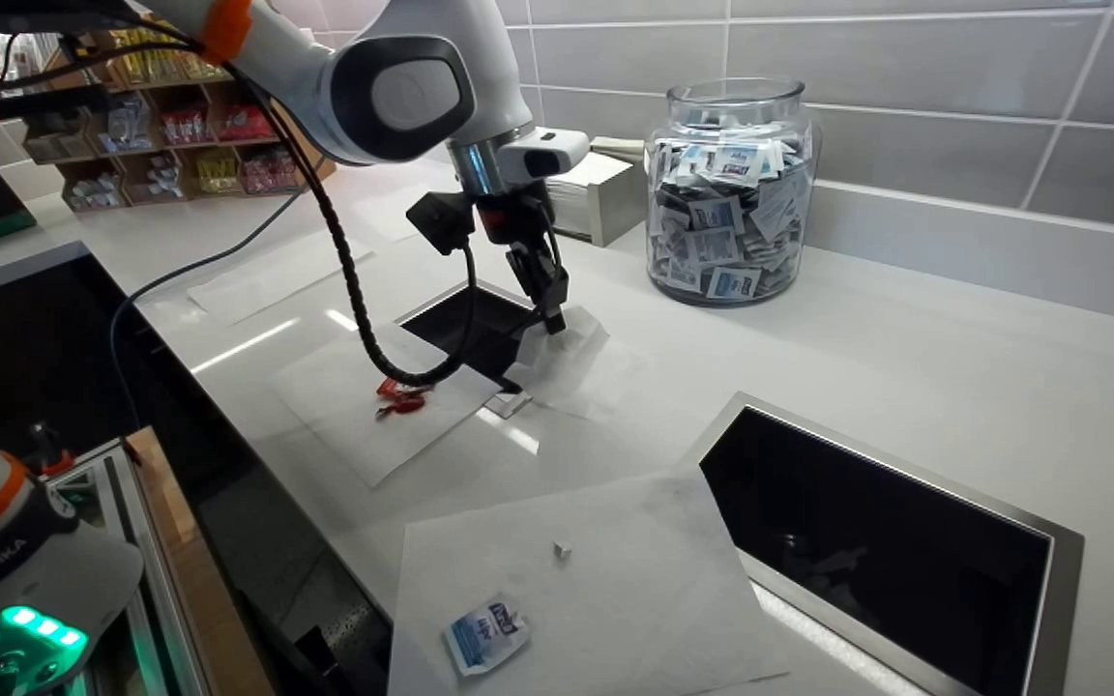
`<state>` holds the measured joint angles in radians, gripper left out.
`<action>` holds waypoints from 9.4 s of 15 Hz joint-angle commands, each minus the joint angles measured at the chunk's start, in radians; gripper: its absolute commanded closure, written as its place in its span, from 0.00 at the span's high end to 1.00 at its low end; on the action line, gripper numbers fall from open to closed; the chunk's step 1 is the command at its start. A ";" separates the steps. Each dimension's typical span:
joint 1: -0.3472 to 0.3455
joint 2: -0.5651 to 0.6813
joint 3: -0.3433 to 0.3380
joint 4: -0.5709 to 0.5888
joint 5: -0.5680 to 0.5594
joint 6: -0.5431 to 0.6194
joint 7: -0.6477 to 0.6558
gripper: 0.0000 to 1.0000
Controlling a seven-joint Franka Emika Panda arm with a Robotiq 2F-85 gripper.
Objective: Fold the square white tissue in half
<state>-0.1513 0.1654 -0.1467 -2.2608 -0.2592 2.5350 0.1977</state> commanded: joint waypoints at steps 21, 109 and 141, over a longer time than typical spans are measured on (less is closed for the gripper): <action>-0.075 0.045 -0.068 0.126 0.316 -0.158 -0.061 0.01; -0.083 0.157 -0.116 0.082 0.791 0.107 0.254 0.99; -0.118 0.243 -0.025 0.196 0.358 0.287 -0.292 1.00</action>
<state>-0.2360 0.3729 -0.2013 -2.0905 0.1068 2.7917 -0.0357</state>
